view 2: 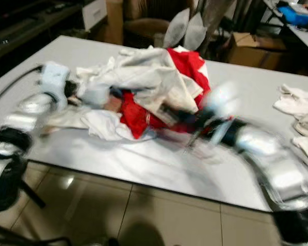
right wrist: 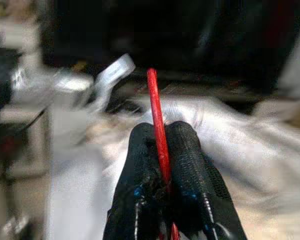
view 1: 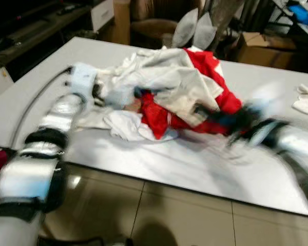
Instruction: Hang hanger
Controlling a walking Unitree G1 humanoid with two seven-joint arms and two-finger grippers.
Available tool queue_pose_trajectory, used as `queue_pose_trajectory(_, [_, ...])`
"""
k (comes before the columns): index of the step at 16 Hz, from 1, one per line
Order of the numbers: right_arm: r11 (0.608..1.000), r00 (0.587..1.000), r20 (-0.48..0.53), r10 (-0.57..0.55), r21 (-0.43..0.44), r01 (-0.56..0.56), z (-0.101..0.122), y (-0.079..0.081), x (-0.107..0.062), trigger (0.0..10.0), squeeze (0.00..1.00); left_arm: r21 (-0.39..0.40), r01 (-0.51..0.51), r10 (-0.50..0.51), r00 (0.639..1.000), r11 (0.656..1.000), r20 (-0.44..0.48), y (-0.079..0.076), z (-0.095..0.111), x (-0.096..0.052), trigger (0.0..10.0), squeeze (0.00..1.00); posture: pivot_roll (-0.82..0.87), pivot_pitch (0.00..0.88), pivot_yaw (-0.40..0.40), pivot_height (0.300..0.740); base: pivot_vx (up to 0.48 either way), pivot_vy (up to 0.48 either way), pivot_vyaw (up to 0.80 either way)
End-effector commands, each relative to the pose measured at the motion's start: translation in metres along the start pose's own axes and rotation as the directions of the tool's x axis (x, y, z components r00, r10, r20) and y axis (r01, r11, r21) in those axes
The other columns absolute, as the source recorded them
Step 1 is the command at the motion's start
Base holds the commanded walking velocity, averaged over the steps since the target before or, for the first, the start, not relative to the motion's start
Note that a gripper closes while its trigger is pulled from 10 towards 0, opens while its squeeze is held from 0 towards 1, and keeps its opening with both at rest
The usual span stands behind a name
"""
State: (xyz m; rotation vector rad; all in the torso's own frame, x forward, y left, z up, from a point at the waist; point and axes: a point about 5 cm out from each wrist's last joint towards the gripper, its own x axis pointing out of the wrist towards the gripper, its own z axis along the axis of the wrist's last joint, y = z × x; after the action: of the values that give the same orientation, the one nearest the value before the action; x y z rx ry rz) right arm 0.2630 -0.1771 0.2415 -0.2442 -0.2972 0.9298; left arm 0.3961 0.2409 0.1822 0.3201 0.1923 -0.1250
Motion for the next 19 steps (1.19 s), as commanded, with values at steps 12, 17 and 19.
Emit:
queue_pose_trajectory(12, [0.981,0.958,-0.226,0.177,0.115,-0.154,0.010,0.005,-0.023,10.0,0.00,0.120,0.527,-0.525,0.744,0.842,0.414,0.013,0.066,-0.045,10.0,1.00,-0.09,0.000,-0.019,0.740,0.000,0.000,0.00])
queue_pose_trajectory(17, [0.998,0.930,-0.366,-0.022,0.045,0.041,0.004,-0.007,-0.048,10.0,0.00,0.032,0.429,-0.400,0.807,0.903,0.434,-0.019,0.047,-0.044,10.0,0.98,-0.11,0.000,-0.010,0.740,0.000,0.000,0.00])
queue_pose_trajectory(19, [0.994,0.927,-0.373,-0.040,0.081,0.075,0.016,0.011,-0.067,10.0,0.00,-0.047,0.367,-0.301,0.823,0.929,0.481,-0.034,0.040,-0.058,10.0,0.00,-0.13,0.000,-0.004,0.740,0.000,0.000,0.00])
